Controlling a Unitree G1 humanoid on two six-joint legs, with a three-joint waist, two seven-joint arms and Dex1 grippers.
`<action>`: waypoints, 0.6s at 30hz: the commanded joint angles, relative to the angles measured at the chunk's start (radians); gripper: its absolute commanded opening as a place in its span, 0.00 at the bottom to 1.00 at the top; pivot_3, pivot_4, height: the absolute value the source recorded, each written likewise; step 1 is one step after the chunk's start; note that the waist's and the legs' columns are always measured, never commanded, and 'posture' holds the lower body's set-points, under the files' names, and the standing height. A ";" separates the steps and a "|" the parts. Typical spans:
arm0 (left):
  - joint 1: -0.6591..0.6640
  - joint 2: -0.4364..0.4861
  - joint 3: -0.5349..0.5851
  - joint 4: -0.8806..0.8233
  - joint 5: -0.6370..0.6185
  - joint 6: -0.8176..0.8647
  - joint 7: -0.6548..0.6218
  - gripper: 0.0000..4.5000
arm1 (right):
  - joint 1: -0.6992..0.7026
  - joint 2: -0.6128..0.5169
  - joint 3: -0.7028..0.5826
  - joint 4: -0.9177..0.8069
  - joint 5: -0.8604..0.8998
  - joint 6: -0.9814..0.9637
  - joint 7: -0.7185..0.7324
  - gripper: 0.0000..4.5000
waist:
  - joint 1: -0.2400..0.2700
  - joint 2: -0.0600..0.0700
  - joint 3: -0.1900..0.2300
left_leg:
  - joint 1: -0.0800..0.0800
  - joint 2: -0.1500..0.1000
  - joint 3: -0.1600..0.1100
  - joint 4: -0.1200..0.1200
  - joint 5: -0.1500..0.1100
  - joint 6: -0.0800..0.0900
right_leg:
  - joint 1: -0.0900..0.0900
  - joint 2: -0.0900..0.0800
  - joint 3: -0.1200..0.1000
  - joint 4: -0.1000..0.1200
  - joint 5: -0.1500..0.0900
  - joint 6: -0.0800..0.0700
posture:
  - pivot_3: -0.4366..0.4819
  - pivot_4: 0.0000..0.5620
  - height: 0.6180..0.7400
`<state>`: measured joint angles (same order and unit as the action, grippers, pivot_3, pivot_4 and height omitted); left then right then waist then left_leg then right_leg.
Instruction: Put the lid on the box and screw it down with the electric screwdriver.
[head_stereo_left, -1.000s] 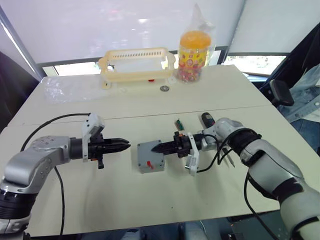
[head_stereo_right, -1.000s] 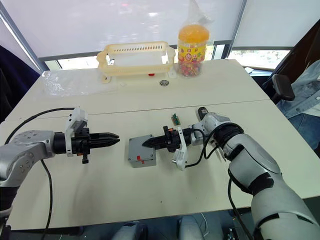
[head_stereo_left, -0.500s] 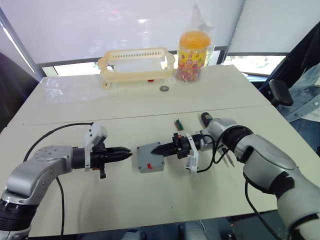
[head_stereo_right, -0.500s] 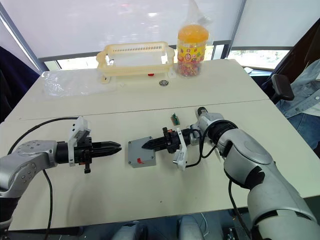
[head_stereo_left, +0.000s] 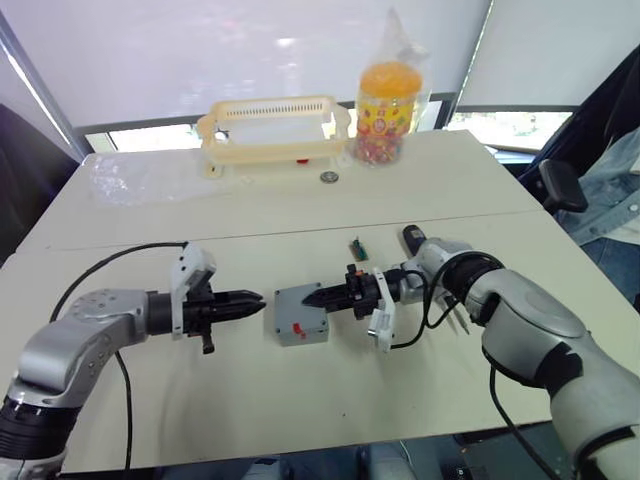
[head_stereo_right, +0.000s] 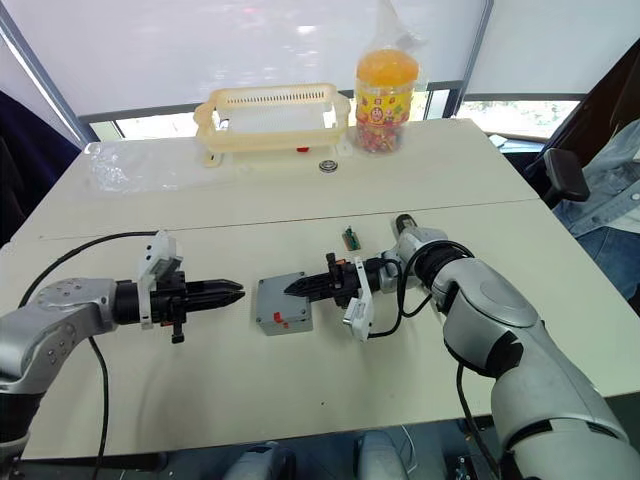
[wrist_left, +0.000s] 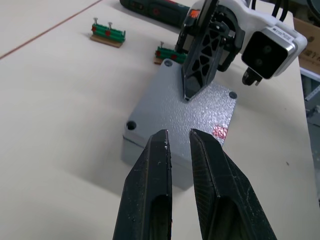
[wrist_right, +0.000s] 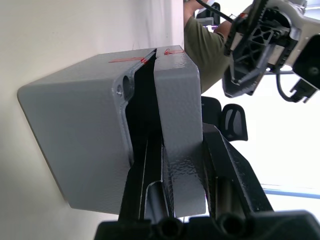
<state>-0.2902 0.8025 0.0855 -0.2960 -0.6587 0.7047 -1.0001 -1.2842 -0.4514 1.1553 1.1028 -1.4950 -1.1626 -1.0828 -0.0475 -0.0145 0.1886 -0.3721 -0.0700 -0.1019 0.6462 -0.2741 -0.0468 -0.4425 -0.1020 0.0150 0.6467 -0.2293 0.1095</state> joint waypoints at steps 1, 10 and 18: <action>-0.041 -0.020 -0.043 -0.015 0.022 -0.032 -0.008 0.14 | -0.023 0.011 0.030 0.021 -0.003 0.012 0.019 0.06 | 0.002 0.000 0.000 | 0.000 0.000 0.000 0.000 0.000 0.000 | 0.000 0.000 0.000 0.000 0.000 0.000 | 0.48 0.27 1.00; -0.090 -0.063 -0.177 0.022 0.098 -0.047 -0.027 0.13 | -0.037 0.008 0.048 0.026 0.010 0.005 0.024 0.28 | -0.003 0.000 0.000 | 0.000 0.000 0.000 0.000 0.000 0.000 | 0.000 0.001 0.000 0.000 0.000 0.000 | 0.48 0.27 1.00; -0.085 -0.108 -0.204 0.071 0.129 -0.064 -0.028 0.13 | -0.074 -0.060 0.043 -0.059 0.022 -0.025 0.005 0.68 | -0.004 0.000 0.000 | 0.000 0.000 0.000 0.000 0.000 0.000 | 0.000 0.001 0.000 0.000 0.000 0.000 | 0.48 0.27 1.00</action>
<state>-0.3688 0.6975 -0.1086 -0.2320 -0.5428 0.6567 -1.0242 -1.3355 -0.4981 1.1897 1.0689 -1.4691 -1.1722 -1.0822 -0.0514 -0.0143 0.1884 -0.3717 -0.0695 -0.1022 0.6461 -0.2741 -0.0467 -0.4423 -0.1010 0.0151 0.6467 -0.2292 0.1095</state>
